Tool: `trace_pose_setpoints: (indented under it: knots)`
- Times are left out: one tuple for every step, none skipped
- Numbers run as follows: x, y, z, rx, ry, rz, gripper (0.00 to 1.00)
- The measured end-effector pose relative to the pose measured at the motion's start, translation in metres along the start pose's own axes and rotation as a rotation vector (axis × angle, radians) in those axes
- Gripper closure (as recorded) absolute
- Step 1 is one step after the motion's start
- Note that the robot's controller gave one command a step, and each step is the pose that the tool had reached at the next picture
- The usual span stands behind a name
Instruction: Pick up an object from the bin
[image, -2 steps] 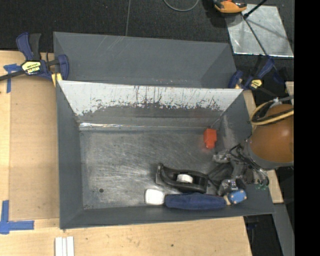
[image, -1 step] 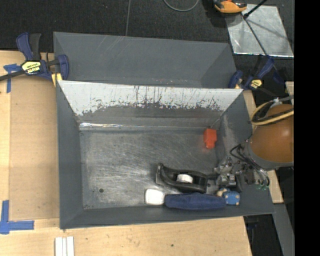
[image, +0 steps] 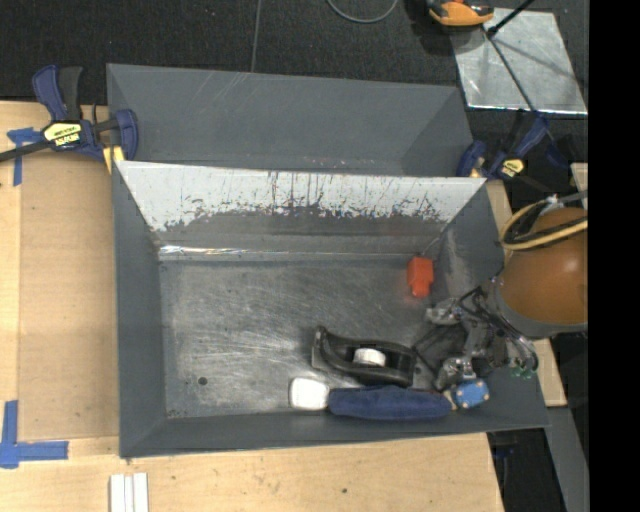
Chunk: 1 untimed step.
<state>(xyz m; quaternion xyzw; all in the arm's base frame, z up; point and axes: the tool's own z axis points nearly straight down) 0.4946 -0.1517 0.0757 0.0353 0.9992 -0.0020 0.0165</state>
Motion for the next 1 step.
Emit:
trace_pose_setpoints:
  knots:
    - [0.0018, -0.0007, -0.0002, 0.001, 0.008, 0.0, 1.0]
